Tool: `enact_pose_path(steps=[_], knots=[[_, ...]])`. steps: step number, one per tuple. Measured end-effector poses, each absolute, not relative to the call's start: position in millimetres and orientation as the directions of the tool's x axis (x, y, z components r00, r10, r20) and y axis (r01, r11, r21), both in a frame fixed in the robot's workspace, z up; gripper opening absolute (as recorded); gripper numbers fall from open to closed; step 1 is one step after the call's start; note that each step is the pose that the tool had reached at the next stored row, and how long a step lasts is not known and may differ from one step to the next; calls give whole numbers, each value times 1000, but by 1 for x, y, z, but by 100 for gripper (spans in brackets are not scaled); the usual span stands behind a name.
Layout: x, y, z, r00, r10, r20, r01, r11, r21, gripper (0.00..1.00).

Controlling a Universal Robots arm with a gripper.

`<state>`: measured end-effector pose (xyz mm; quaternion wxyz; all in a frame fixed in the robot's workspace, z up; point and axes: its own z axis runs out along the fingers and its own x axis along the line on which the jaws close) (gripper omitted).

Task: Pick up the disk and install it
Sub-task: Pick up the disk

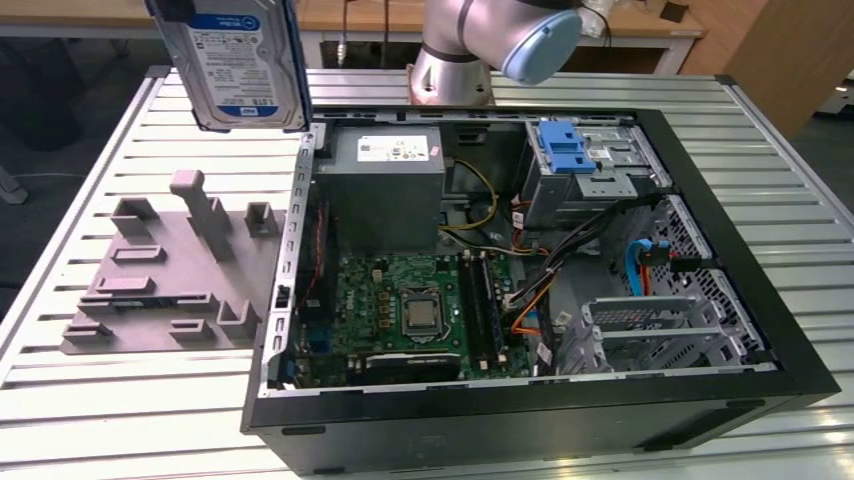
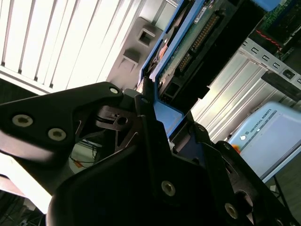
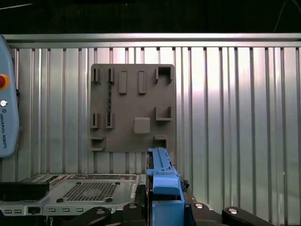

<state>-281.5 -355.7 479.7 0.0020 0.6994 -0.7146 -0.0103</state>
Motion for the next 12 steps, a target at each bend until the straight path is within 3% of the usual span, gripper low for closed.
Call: enact_pose_path(steps=[12], knots=[[-259,-356,480,-22,-1000,-12,-1000,21,17,36]])
